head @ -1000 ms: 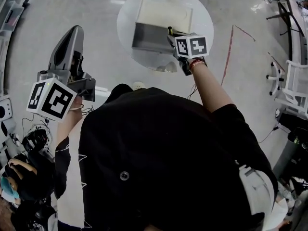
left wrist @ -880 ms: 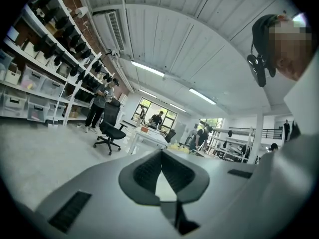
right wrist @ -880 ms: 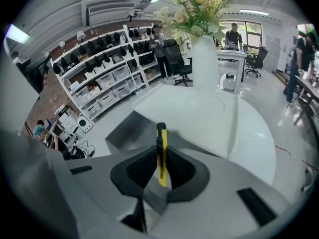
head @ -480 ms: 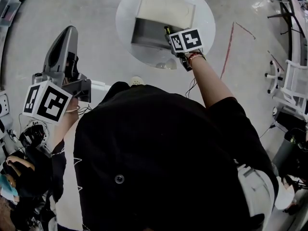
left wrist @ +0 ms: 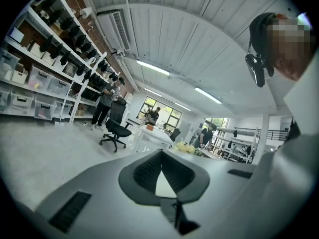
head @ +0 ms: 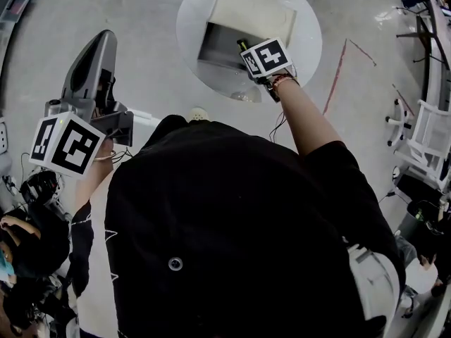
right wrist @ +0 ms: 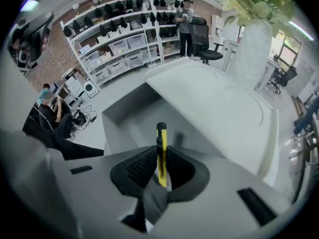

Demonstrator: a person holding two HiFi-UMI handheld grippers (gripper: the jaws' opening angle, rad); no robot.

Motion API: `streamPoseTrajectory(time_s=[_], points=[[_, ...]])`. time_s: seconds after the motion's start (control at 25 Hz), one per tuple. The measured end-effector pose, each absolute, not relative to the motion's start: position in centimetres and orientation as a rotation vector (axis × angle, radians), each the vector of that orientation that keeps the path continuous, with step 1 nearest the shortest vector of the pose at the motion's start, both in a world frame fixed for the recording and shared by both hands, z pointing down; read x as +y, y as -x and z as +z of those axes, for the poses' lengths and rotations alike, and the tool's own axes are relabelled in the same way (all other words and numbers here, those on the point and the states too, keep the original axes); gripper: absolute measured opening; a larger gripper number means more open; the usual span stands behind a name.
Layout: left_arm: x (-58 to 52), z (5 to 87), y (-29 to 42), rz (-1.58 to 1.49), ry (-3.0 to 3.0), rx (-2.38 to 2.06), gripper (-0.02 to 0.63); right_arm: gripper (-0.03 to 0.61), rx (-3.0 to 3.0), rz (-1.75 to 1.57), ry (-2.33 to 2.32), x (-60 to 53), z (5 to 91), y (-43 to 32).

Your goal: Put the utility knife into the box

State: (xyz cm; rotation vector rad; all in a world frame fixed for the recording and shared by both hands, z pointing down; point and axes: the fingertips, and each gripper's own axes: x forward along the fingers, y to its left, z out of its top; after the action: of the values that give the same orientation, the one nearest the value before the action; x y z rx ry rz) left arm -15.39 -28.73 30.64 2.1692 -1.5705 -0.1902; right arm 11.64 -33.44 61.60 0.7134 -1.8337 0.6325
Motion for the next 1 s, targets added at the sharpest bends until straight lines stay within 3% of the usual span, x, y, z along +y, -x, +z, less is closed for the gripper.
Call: streamPoseTrajectory(time_s=[1.0], points=[[-27.4, 32.2, 16.6, -0.212, -2.086, -1.609, 0.011, 0.06, -1.823, 0.7, -0.669, -33.2, 64.0, -11.0]])
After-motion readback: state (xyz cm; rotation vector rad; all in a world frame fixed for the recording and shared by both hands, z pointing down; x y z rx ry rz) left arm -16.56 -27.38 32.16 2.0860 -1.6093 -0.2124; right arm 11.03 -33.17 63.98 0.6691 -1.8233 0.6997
